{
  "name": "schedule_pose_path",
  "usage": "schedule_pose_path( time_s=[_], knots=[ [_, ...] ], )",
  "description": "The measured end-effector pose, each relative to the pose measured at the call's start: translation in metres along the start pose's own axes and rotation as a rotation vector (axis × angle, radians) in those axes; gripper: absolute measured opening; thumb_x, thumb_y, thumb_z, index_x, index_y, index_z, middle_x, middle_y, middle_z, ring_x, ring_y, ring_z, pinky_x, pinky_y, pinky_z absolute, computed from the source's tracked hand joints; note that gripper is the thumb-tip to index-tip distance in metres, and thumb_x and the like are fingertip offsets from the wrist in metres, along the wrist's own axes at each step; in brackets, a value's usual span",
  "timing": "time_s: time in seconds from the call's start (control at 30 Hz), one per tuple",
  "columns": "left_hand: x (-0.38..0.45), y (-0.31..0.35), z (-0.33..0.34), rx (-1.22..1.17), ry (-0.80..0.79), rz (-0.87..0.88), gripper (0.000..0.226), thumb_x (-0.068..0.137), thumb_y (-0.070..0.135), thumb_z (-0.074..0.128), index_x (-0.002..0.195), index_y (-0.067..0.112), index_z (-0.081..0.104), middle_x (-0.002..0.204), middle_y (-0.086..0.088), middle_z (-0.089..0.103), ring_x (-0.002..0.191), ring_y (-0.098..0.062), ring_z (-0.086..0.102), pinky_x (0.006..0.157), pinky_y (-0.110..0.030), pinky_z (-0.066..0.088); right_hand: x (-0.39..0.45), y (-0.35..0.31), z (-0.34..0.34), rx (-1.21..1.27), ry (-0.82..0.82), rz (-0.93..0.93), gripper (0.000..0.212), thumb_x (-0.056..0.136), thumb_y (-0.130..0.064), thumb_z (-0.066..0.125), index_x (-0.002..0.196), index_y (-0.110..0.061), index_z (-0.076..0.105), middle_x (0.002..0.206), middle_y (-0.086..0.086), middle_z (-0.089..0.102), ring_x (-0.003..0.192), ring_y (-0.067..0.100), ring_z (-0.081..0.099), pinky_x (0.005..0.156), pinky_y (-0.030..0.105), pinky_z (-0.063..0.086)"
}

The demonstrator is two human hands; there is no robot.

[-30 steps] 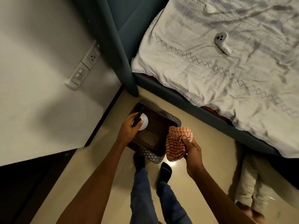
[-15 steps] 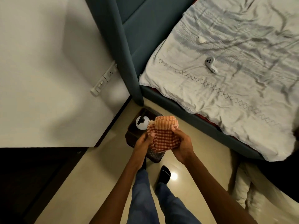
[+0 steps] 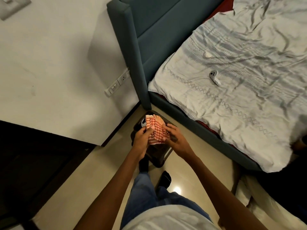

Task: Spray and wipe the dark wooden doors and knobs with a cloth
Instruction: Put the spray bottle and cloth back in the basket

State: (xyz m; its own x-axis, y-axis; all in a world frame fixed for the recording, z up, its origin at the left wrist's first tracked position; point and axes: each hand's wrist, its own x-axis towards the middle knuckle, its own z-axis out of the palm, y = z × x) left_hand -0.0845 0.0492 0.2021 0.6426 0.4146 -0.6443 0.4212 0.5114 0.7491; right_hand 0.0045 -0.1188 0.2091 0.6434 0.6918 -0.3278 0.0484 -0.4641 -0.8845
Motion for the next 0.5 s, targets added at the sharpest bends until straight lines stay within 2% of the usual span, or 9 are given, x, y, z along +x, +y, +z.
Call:
schedule_pose_path(
  time_s=[0.1, 0.17, 0.23, 0.27, 0.33, 0.4, 0.5],
  knots=[
    [-0.008, 0.009, 0.005, -0.017, -0.003, -0.010, 0.041, 0.105, 0.033, 0.058, 0.139, 0.010, 0.062, 0.124, -0.016, 0.073, 0.114, -0.034, 0.072, 0.098, -0.047, 0.058, 0.000, -0.012, -0.003, -0.001, -0.077, 0.039, 0.070, 0.085, -0.064, 0.061, 0.147, -0.039, 0.041, 0.148, -0.002, 0.043, 0.129, 0.016, 0.047, 0.109, 0.041, 0.046],
    [-0.012, 0.012, 0.009, -0.025, -0.005, -0.018, 0.040, 0.106, 0.030, 0.057, 0.140, 0.011, 0.061, 0.127, -0.016, 0.072, 0.115, -0.033, 0.071, 0.099, -0.047, 0.058, 0.003, -0.017, -0.004, -0.035, -0.053, 0.014, 0.073, 0.086, -0.061, 0.063, 0.150, -0.031, 0.043, 0.140, -0.006, 0.051, 0.121, 0.010, 0.052, 0.103, 0.031, 0.048],
    [-0.017, 0.013, 0.011, -0.045, -0.011, -0.010, 0.035, 0.106, 0.022, 0.057, 0.139, 0.012, 0.062, 0.128, -0.016, 0.072, 0.116, -0.033, 0.071, 0.095, -0.044, 0.058, 0.004, -0.019, -0.003, -0.017, 0.007, -0.008, 0.056, 0.097, -0.048, 0.061, 0.146, -0.023, 0.051, 0.128, -0.010, 0.061, 0.111, 0.005, 0.060, 0.095, 0.025, 0.050],
    [-0.018, 0.014, 0.012, -0.057, -0.011, 0.004, 0.034, 0.105, 0.018, 0.057, 0.138, 0.012, 0.062, 0.128, -0.016, 0.072, 0.115, -0.032, 0.071, 0.092, -0.042, 0.059, 0.006, -0.018, -0.002, 0.039, 0.048, 0.004, 0.043, 0.102, -0.041, 0.057, 0.139, -0.021, 0.058, 0.122, -0.009, 0.066, 0.109, 0.008, 0.063, 0.094, 0.026, 0.052],
    [-0.021, 0.018, 0.010, -0.073, 0.032, 0.035, 0.034, 0.104, 0.014, 0.058, 0.137, 0.011, 0.063, 0.127, -0.015, 0.072, 0.111, -0.030, 0.073, 0.085, -0.038, 0.060, 0.008, -0.021, 0.001, 0.272, 0.165, 0.141, 0.034, 0.105, -0.037, 0.051, 0.129, -0.017, 0.064, 0.118, -0.002, 0.069, 0.114, 0.022, 0.065, 0.099, 0.037, 0.053],
    [-0.025, 0.020, 0.004, -0.100, 0.075, 0.050, 0.034, 0.103, 0.012, 0.057, 0.136, 0.012, 0.063, 0.125, -0.011, 0.073, 0.108, -0.026, 0.073, 0.080, -0.034, 0.061, 0.012, -0.021, 0.002, 0.535, 0.305, 0.257, 0.038, 0.106, -0.037, 0.048, 0.134, -0.015, 0.061, 0.128, 0.004, 0.067, 0.120, 0.025, 0.062, 0.105, 0.046, 0.050],
    [-0.032, 0.019, -0.010, -0.120, 0.116, 0.045, 0.036, 0.102, 0.011, 0.055, 0.138, 0.017, 0.061, 0.127, -0.008, 0.071, 0.110, -0.025, 0.072, 0.077, -0.034, 0.061, 0.012, -0.026, -0.004, 0.884, 0.440, 0.276, 0.038, 0.107, -0.035, 0.044, 0.137, -0.016, 0.057, 0.130, 0.004, 0.068, 0.120, 0.024, 0.064, 0.100, 0.043, 0.052]
  ],
)
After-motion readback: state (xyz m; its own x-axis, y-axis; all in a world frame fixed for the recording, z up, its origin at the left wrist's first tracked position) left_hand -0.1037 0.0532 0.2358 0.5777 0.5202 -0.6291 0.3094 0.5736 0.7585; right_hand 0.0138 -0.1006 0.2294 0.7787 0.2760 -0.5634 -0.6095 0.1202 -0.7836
